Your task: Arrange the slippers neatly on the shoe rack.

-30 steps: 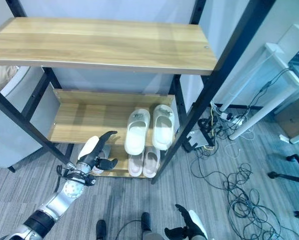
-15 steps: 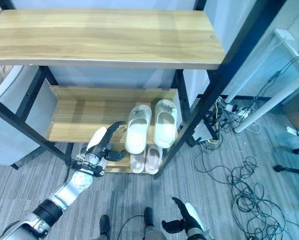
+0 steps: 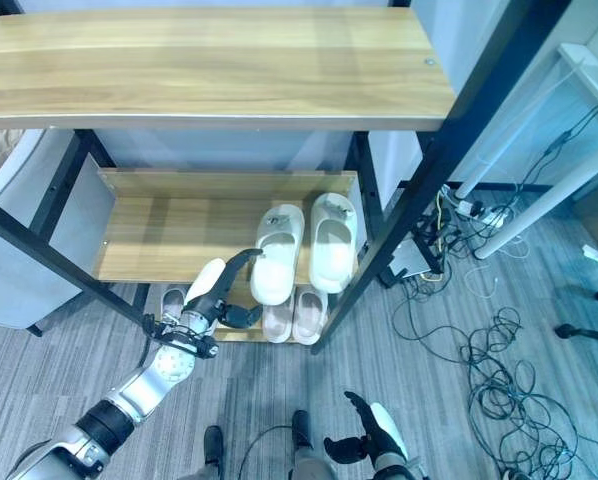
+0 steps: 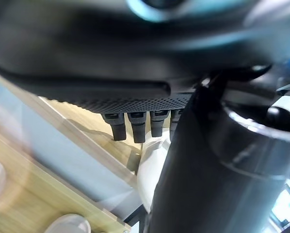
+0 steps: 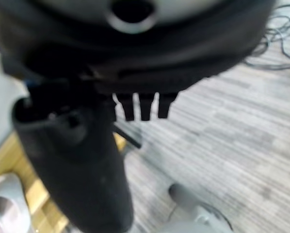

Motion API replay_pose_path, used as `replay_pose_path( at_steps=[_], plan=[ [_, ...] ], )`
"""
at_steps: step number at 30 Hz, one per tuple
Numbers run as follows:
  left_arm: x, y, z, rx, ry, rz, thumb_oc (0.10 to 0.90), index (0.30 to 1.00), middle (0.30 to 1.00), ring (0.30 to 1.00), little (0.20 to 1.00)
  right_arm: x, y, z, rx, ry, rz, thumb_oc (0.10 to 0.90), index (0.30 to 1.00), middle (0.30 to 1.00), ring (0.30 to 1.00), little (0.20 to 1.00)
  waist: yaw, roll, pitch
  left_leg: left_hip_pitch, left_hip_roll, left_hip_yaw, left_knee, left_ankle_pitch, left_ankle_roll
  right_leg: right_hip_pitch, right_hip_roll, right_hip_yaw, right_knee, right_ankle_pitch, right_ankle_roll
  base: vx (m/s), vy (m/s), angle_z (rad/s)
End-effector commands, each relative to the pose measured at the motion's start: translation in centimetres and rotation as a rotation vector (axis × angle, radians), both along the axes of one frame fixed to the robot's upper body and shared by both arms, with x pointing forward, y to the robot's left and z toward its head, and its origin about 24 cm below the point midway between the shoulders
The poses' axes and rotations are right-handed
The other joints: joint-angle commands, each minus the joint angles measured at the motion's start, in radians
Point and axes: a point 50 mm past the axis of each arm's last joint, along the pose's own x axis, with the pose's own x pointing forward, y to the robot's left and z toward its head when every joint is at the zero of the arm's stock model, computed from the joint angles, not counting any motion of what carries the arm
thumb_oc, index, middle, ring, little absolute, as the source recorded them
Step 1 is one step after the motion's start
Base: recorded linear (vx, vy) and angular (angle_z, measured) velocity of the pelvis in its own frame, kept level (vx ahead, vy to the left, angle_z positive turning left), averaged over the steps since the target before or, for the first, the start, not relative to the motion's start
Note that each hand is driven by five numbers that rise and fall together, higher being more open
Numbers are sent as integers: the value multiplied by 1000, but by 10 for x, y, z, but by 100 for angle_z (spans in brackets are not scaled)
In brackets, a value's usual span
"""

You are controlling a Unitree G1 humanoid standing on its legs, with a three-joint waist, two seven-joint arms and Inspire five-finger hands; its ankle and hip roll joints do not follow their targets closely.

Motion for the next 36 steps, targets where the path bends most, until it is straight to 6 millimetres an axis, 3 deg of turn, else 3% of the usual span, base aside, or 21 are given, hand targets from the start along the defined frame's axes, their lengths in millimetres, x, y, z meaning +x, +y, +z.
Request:
replay_pose_path(
  at_steps=[1,11,36],
  plan=[
    [32,-20,57,-21,-230,-62,800,900,900,900,900,19,-7,23,6,-162,-15,800,900,900,900,900,-12,-27,3,-27,-50,16,3,-78,17,2,-5,-5,13,-111,41,0,0,0],
    [33,-26,63,-106,-206,-76,800,900,900,900,900,17,-7,21,9,-148,-16,800,900,900,900,900,-16,-26,1,-22,-46,22,3,-78,15,4,-5,-7,13,-112,42,0,0,0],
    [40,-44,68,-123,-191,-113,800,900,900,900,900,13,-10,20,7,-121,-5,800,900,900,900,900,-33,-18,-8,-35,-39,35,3,-77,10,-13,-5,-4,13,-108,43,0,0,0]
  ],
)
